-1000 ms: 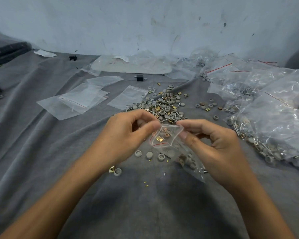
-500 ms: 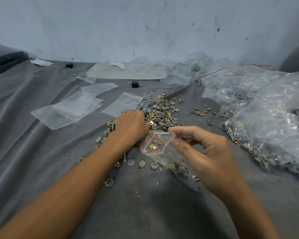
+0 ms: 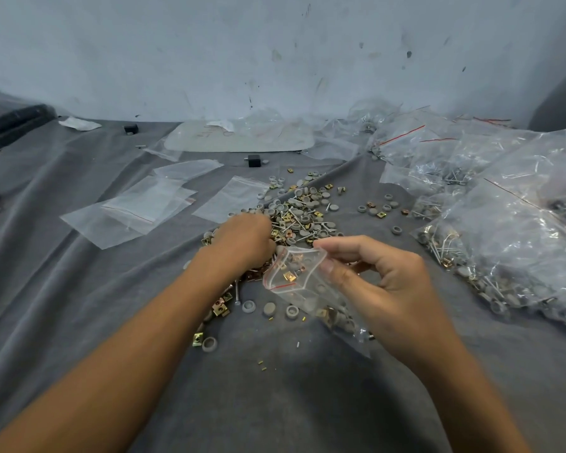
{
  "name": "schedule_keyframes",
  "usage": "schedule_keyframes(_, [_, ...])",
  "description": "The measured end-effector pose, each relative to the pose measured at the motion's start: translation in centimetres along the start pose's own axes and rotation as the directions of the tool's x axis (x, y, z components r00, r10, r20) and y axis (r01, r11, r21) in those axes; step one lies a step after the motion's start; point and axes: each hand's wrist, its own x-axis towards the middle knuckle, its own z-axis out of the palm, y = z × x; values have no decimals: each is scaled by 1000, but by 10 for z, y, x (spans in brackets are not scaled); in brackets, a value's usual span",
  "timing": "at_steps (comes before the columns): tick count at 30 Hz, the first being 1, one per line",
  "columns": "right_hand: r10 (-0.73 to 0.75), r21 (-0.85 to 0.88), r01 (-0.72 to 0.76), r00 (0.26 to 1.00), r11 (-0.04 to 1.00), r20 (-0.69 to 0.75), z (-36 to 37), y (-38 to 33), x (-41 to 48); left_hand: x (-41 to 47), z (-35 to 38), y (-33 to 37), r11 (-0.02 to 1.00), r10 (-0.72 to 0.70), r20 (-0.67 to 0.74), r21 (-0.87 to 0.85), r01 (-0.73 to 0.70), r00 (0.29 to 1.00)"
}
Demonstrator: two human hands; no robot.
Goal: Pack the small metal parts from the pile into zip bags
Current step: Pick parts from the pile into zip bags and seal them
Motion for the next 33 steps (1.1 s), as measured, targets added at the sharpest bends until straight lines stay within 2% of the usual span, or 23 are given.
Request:
schedule_keyframes(4, [-3,15,3,1000,1000,5,1,1,1,-14,7,-2,996,33,-22,78,-31,999])
schedule_keyframes(6, [-5,14,5,1000,1000,2,2,1,1,-22,10,-7,997,43,-65,62,-39,997])
schedule_keyframes(11, [-8,5,8,1000,1000,6,4,0,1,-42,0,-23,958,-42,-131,-287,3,991])
schedule_keyframes(15, [-18,-3,18,1000,1000,10,5,0,1,-67,-9,-37,916,-79,-144,-402,15,986])
schedule_keyframes(18, [-17,18,17,1000,1000,9,8,-1,0,-87,-15,-43,852,-124,-191,-523,6,974])
schedule_keyframes(22, [-11,-11,11,1000,1000,24,9,-2,0,-106,-38,-42,763,-107,-236,-642,-73,966])
schedule_keyframes(27, [-26,-26,26,1000,999,3,8,-2,-1,-126,-69,-31,592,11,-315,-763,-260,949])
schedule_keyframes(30, [-35,-28,35,999,999,3,9,-3,-1,-129,-70,-22,498,58,-320,-812,-305,946])
schedule_keyframes(33, [-40,-23,40,999,999,0,10,-3,-1,-128,-65,-16,479,76,-311,-822,-308,947])
